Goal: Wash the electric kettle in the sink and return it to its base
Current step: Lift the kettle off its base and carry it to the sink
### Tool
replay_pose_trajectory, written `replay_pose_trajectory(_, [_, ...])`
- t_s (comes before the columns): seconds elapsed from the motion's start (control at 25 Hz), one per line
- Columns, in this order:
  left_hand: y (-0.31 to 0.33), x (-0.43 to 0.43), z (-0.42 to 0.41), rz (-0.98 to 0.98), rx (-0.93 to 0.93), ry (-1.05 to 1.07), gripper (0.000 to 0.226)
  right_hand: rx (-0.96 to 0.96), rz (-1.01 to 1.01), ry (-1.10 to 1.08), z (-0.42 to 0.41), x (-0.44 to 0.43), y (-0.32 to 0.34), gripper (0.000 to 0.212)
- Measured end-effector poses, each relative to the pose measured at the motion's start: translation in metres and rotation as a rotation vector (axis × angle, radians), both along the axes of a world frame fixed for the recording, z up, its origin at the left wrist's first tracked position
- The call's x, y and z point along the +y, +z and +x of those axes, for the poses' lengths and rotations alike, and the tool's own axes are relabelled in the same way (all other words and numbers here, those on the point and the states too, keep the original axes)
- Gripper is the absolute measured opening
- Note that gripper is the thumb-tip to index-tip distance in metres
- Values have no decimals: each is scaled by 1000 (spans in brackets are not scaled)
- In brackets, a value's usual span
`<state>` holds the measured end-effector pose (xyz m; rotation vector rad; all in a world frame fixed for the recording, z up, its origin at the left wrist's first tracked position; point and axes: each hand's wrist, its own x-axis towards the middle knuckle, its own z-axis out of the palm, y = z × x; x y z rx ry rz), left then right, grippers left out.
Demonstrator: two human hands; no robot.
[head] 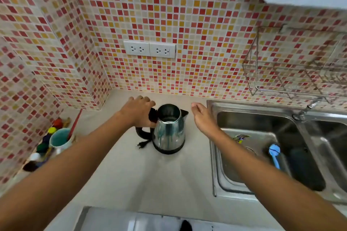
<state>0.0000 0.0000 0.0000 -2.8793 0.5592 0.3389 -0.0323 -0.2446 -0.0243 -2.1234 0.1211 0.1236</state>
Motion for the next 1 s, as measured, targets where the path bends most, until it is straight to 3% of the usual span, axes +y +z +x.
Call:
replay_pose_trajectory(0.16, [-6, 6, 8, 77, -44, 0, 87, 94, 32, 9, 13, -16, -39, 36])
replay_pose_trajectory(0.32, [-4, 5, 12, 40, -53, 10, 66, 99, 78, 53, 26, -19, -57, 31])
replay_pose_trajectory(0.52, [6, -4, 11, -66, -48, 35, 61, 97, 74, 70, 42, -26, -64, 30])
replay_pose_trajectory(0.68, [38, -9, 19, -153, -6, 67, 58, 62, 135, 55, 51, -36, -45, 32])
replay_pose_trajectory(1.0, [125, -15, 35, -350, 127, 159, 31, -76, 216, 42, 54, -49, 37, 26])
